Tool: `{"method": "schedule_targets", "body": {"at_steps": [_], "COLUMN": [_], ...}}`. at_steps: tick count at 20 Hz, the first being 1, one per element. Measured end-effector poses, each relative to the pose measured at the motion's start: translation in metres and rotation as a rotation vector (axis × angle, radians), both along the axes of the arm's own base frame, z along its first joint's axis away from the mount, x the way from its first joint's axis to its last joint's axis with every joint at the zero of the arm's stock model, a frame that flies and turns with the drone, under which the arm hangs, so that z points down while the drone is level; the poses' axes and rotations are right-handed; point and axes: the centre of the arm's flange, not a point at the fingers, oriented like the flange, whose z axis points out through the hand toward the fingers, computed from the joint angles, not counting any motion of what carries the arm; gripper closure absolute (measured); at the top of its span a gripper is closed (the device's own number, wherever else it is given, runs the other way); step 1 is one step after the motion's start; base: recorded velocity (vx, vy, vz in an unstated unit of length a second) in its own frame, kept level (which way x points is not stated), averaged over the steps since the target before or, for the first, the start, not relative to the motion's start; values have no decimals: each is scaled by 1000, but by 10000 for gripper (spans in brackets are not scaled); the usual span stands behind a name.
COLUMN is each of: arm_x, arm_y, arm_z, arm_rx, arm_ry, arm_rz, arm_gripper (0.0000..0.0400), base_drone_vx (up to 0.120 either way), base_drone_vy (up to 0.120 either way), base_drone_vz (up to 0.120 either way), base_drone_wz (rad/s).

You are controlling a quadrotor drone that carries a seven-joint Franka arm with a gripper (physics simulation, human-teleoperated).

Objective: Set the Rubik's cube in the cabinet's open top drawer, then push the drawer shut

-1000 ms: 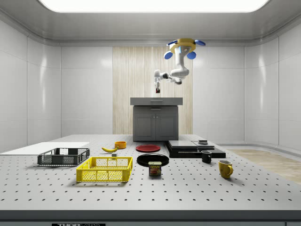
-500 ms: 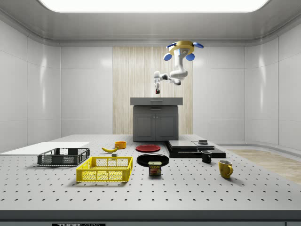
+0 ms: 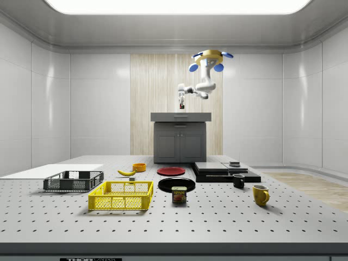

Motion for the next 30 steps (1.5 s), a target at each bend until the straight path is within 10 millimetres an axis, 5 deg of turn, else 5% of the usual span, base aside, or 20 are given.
{"method": "schedule_targets", "body": {"at_steps": [12, 30], "arm_x": [0, 0], "arm_y": [0, 0], "arm_z": [3, 79], "arm_rx": [0, 1], "arm_ry": [0, -2], "arm_rz": [1, 2], "arm_gripper": [107, 108], "base_drone_vx": [0, 0], "base_drone_vy": [-100, 0], "base_drone_vz": [-60, 0], "base_drone_wz": [0, 0]}}
